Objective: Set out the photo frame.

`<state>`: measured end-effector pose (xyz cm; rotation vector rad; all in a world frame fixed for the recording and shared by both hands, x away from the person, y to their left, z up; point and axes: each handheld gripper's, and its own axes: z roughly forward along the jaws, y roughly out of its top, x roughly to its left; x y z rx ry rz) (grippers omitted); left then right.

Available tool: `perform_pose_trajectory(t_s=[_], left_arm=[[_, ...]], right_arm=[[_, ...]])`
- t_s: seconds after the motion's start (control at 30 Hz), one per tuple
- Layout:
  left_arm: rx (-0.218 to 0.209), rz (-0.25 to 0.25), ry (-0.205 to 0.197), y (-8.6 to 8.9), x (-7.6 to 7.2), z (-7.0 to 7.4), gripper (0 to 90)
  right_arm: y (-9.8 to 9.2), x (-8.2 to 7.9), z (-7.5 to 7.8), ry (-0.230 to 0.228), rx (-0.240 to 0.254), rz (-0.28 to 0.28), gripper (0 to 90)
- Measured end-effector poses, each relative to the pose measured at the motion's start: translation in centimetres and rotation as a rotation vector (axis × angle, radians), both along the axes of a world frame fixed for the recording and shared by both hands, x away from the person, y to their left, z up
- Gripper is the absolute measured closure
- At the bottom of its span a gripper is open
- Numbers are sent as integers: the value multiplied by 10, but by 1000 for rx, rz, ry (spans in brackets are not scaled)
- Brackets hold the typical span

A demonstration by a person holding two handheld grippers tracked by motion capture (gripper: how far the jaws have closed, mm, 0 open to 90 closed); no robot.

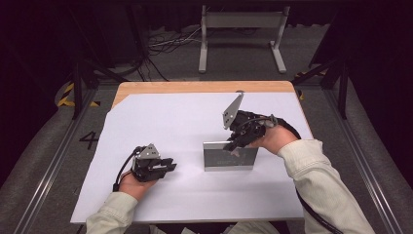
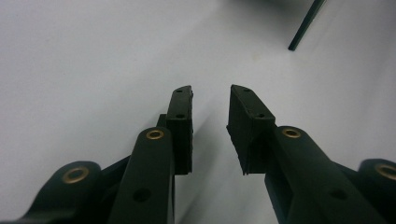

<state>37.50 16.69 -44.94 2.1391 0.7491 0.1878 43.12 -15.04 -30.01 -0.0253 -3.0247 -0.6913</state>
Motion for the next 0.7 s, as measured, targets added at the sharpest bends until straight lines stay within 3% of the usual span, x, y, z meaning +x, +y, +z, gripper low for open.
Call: perform_pose_trajectory(t_s=[0.27, 0.53, 0.7], left_arm=[[2, -3, 1, -1, 0, 0, 708], [1, -2, 4, -1, 1, 0, 708], [6, -8, 3, -1, 1, 0, 708]], right_arm=[[-2, 2, -2, -8, 7, 17, 825], [-6, 7, 2, -31, 52, -26, 761], [-10, 8, 1, -88, 80, -66, 562]])
